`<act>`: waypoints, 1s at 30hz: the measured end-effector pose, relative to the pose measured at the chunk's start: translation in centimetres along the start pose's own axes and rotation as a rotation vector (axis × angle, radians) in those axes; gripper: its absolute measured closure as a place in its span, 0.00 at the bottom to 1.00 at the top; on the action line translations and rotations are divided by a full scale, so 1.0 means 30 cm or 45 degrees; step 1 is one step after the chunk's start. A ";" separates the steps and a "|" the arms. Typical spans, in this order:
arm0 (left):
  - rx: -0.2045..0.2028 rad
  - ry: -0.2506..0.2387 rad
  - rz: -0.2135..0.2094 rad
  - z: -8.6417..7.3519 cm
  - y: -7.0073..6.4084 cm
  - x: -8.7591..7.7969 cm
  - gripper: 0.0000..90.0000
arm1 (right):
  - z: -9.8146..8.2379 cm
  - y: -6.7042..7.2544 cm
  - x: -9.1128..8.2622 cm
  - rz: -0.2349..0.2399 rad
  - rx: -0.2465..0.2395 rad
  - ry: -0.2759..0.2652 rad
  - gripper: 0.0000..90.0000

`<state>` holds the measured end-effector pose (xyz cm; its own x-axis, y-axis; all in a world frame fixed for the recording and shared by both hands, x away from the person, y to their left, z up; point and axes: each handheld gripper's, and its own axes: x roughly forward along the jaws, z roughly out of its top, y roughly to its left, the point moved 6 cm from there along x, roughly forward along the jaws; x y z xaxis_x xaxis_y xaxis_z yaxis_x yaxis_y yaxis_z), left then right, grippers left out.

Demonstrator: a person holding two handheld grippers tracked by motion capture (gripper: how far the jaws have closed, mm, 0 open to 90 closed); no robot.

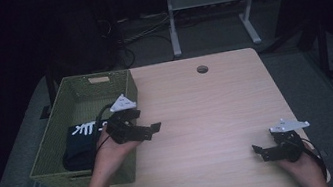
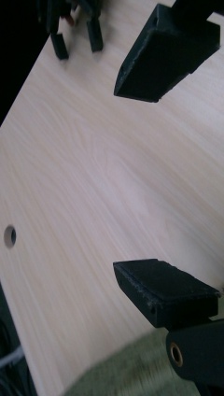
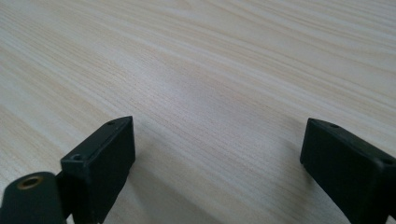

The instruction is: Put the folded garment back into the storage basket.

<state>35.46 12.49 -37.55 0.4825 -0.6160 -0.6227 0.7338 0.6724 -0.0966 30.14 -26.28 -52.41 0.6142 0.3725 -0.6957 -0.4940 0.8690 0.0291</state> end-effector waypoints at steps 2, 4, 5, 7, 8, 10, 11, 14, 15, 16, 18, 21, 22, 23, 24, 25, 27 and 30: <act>0.015 0.003 -0.009 -0.004 -0.023 0.029 0.15 | 0.000 0.000 0.000 0.001 0.000 0.001 0.11; 0.023 0.006 -0.016 -0.007 -0.039 0.052 0.15 | 0.000 0.000 0.000 0.001 0.000 0.001 0.11; 0.030 0.011 -0.018 -0.010 -0.048 0.064 0.15 | 0.000 0.000 0.000 0.001 0.000 0.001 0.11; 0.043 0.013 -0.022 -0.014 -0.067 0.089 0.15 | 0.000 0.000 0.000 0.001 0.000 0.001 0.11; 0.051 0.015 -0.032 -0.019 -0.080 0.105 0.15 | 0.000 0.000 0.000 0.002 0.000 0.001 0.11; 0.066 0.019 -0.036 -0.026 -0.095 0.126 0.15 | 0.000 0.000 0.000 0.001 -0.001 0.000 0.11; 0.072 0.028 -0.035 -0.032 -0.102 0.139 0.15 | 0.000 0.000 0.000 0.001 -0.001 0.000 0.11; 0.081 0.050 -0.027 -0.056 -0.118 0.181 0.15 | 0.000 0.000 0.000 0.003 0.000 0.001 0.11; 0.084 0.059 -0.029 -0.065 -0.123 0.194 0.15 | 0.000 0.000 0.000 0.003 0.000 0.001 0.11; 0.087 0.071 -0.029 -0.084 -0.130 0.219 0.15 | 0.000 0.001 0.000 0.003 0.001 0.001 0.11; 0.086 0.081 -0.034 -0.102 -0.135 0.241 0.15 | 0.000 0.000 0.000 0.001 0.002 0.001 0.11; 0.086 0.104 -0.034 -0.122 -0.137 0.263 0.15 | 0.000 0.000 0.000 0.002 -0.001 0.002 0.11; 0.088 0.104 -0.034 -0.131 -0.138 0.274 0.15 | 0.000 0.000 0.000 0.002 0.000 0.001 0.11; 0.094 0.111 -0.033 -0.141 -0.138 0.283 0.15 | 0.000 0.000 0.000 0.000 -0.001 0.001 0.11; 0.100 0.108 -0.033 -0.150 -0.138 0.292 0.15 | 0.000 0.000 0.000 0.000 0.000 0.001 0.11; 0.101 0.102 -0.030 -0.159 -0.138 0.301 0.15 | 0.000 0.000 0.000 0.000 0.000 0.001 0.11; 0.104 0.103 -0.022 -0.179 -0.135 0.318 0.15 | 0.000 0.000 0.000 0.000 0.000 0.001 0.11; 0.108 0.113 -0.005 -0.224 -0.132 0.355 0.15 | 0.000 0.000 0.000 0.000 0.000 0.001 0.11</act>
<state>34.49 6.02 -49.03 0.4379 -0.5775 -0.6890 0.7752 0.6306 -0.0358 30.15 -26.28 -52.42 0.6137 0.3720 -0.6964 -0.4940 0.8690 0.0290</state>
